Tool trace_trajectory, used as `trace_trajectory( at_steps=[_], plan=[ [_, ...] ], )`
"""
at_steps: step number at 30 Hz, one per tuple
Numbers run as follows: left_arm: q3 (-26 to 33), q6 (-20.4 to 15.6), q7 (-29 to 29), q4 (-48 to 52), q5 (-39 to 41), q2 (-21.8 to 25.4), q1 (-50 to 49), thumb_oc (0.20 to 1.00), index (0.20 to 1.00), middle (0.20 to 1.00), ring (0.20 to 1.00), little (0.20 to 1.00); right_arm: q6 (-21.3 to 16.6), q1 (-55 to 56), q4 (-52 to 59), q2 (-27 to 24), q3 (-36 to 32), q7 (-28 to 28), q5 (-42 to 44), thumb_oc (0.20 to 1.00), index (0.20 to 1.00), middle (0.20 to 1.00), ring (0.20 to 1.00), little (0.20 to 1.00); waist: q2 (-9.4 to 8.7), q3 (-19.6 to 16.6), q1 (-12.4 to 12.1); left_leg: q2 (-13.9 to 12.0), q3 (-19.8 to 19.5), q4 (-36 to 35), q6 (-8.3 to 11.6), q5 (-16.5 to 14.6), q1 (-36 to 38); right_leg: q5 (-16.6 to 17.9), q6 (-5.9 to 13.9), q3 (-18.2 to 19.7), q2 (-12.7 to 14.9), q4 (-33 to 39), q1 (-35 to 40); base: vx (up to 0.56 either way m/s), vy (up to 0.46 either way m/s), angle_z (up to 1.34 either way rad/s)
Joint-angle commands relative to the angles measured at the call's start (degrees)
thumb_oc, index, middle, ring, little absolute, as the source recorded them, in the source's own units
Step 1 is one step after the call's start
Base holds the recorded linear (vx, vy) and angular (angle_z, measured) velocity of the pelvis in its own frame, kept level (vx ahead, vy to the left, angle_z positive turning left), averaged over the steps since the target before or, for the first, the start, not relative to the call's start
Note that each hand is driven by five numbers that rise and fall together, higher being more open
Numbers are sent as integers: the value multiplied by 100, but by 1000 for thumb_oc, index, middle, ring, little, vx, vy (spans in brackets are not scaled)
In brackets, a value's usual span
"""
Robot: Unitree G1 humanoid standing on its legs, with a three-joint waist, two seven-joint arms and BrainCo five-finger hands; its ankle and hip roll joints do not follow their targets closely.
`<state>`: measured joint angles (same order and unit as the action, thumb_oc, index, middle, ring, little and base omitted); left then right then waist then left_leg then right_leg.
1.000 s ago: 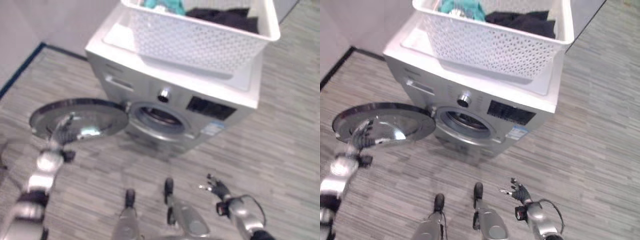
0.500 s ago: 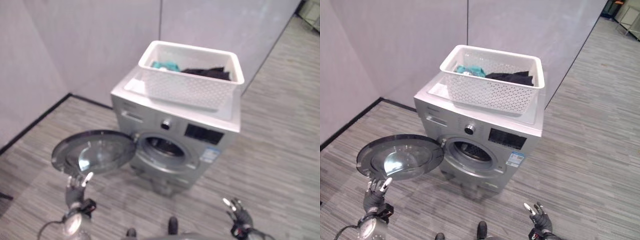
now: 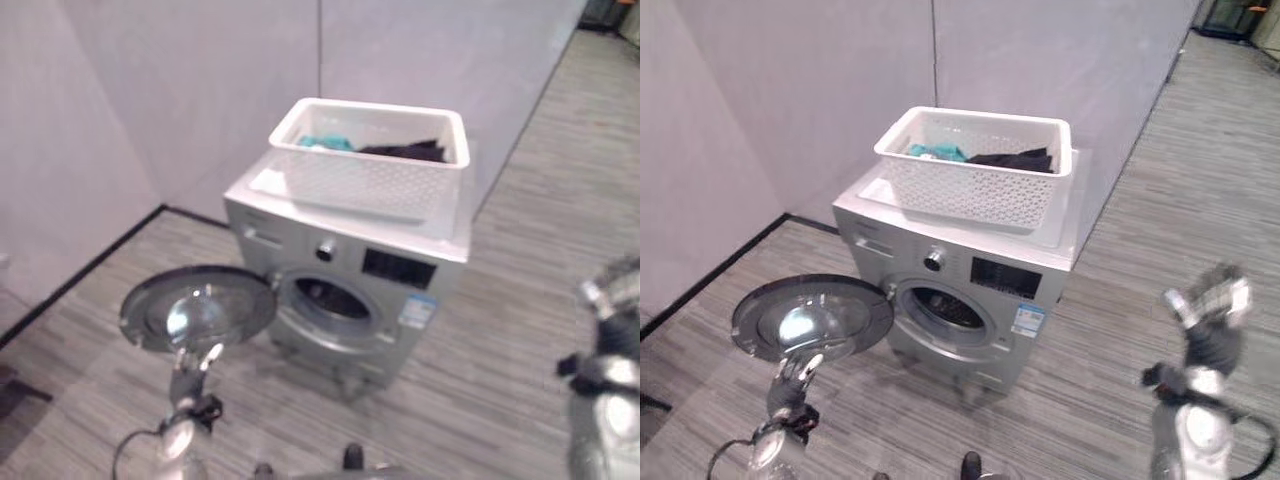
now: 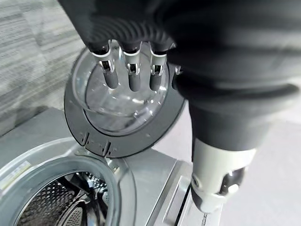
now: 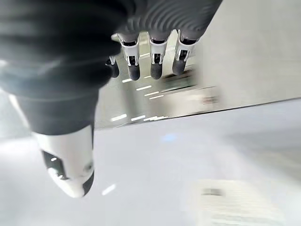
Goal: Grab the laundry basket,head to the washer,open it,put in the laundry and shut it.
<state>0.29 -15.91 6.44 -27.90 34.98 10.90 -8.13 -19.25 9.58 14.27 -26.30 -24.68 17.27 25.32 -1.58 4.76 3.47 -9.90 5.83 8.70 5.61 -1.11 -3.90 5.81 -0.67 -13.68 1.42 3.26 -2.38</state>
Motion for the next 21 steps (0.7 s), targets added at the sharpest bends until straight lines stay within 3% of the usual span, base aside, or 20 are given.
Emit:
trace_trajectory(
  at_steps=[1,5,6,7,10,11,12,15,17,21],
  plan=[
    [26,-240,-32,335,-287,558,90,1000,1000,1000,1000,1000,-350,-492,98,-119,-166,543,-738,1000,1000,1000,1000,1000,-218,-6,-87,151,-125,332,-180,-648,-111,-954,572,449,556,-293,641,56,173,0],
    [-78,-181,-141,414,-373,692,144,1000,1000,1000,1000,1000,-230,-949,260,-455,-263,857,-1384,1000,1000,1000,1000,1000,-231,-16,-204,362,-230,266,-377,-732,-117,-1048,676,407,774,-877,365,30,229,-8],
    [-197,-137,-281,593,-495,873,162,1000,1000,1000,1000,1000,-1,-1347,219,-790,-180,931,-1729,1000,1000,1000,1000,1000,-262,93,-284,608,-392,265,-637,-878,-8,-1008,848,541,891,-1948,-92,22,283,11],
    [-286,-113,-312,614,-549,977,214,1000,1000,1000,1000,1000,87,-1414,124,-962,-194,1008,-1839,1000,1000,1000,1000,1000,-307,210,-281,674,-454,372,-690,-943,-18,-926,962,635,925,-2410,-225,2,281,27],
    [-437,-145,-368,650,-734,1156,351,1000,1000,1000,1000,1000,201,-1594,-139,-1325,-154,1046,-1958,1000,1000,1000,1000,1000,-346,307,-252,820,-739,465,-774,-945,-104,-710,1088,984,915,-2895,-609,1,61,43],
    [-436,-145,-367,649,-735,1154,351,1000,1000,1000,1000,1000,197,-1599,-146,-1330,-151,1047,-1957,1000,1000,1000,1000,1000,-345,304,-248,822,-741,467,-775,-945,-110,-712,1088,982,916,-2898,-613,65,-4,54],
    [-465,-139,-402,674,-715,1209,360,1000,1000,1000,1000,1000,286,-1741,-350,-1555,-121,1073,-1966,1000,1000,1000,1000,1000,-351,276,-282,840,-874,383,-739,-955,-84,-832,1035,1111,996,-2471,-649,82,-62,67],
    [-452,-154,-450,727,-655,1226,364,1000,1000,1000,1000,1000,370,-1941,-731,-1995,-5,1034,-1930,1000,1000,1000,1000,1000,-342,255,-267,834,-1013,293,-676,-963,-44,-775,997,1187,1119,-1792,-584,92,-75,43],
    [-469,-175,-455,708,-623,1213,333,1000,1000,1000,1000,1000,483,-2178,-1067,-2439,164,980,-1825,1000,1000,1000,1000,1000,-468,253,-237,878,-1162,247,-594,-1054,89,-361,1081,1579,1196,-992,-661,130,-126,28],
    [-497,-143,-462,603,-570,1140,364,1000,1000,1000,1000,1000,579,-2063,-1109,-2645,205,821,-1848,1000,1000,1000,1000,1000,-576,209,-210,915,-1258,188,-532,-1058,150,-353,1112,1880,1140,-739,-560,102,-120,15]
  ],
)
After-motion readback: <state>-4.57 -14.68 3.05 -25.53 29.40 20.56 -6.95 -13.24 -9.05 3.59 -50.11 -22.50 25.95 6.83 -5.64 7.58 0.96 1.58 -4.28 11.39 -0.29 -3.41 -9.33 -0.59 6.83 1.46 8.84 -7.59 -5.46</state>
